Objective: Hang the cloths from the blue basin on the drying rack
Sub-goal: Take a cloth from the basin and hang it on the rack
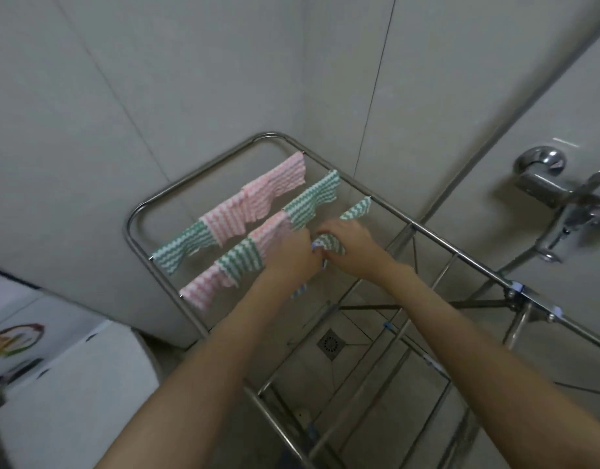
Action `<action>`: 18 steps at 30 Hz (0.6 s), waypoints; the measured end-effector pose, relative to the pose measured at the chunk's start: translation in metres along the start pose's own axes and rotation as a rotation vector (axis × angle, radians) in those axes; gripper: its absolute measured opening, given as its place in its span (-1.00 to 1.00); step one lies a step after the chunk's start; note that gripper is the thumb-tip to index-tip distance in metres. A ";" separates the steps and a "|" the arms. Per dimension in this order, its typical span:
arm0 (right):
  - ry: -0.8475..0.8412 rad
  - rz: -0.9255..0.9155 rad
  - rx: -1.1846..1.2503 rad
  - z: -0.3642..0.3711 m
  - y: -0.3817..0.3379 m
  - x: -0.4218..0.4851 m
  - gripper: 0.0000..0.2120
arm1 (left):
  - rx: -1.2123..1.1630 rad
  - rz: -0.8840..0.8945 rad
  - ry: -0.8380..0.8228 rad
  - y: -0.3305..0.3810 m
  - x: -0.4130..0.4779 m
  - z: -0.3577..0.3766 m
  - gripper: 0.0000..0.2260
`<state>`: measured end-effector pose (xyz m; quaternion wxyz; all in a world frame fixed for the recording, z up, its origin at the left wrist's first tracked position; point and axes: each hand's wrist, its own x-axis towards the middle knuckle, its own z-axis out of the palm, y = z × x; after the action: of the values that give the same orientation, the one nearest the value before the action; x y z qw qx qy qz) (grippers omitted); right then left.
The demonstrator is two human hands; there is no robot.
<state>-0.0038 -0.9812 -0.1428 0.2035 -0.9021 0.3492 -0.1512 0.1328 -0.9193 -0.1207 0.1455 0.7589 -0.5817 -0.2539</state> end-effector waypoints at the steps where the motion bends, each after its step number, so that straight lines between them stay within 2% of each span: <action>1: -0.013 -0.024 0.007 0.001 -0.006 -0.005 -0.71 | 0.000 -0.012 0.015 -0.001 -0.013 -0.002 -0.72; 6: -0.060 -0.110 0.081 -0.003 -0.051 -0.044 -0.63 | 0.030 -0.140 0.139 -0.004 -0.095 -0.013 -0.72; 11: -0.147 -0.224 0.149 0.011 -0.117 -0.072 -0.68 | 0.062 -0.298 0.247 -0.020 -0.196 -0.024 -0.75; 18: -0.368 -0.581 0.167 0.045 -0.263 -0.096 -0.67 | 0.027 -0.608 0.429 -0.064 -0.360 -0.059 -0.75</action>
<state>0.0959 -0.7263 -0.0701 0.2846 -0.9562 0.0220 -0.0655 0.1475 -0.5616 -0.0267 0.1720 0.9348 -0.2893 -0.1133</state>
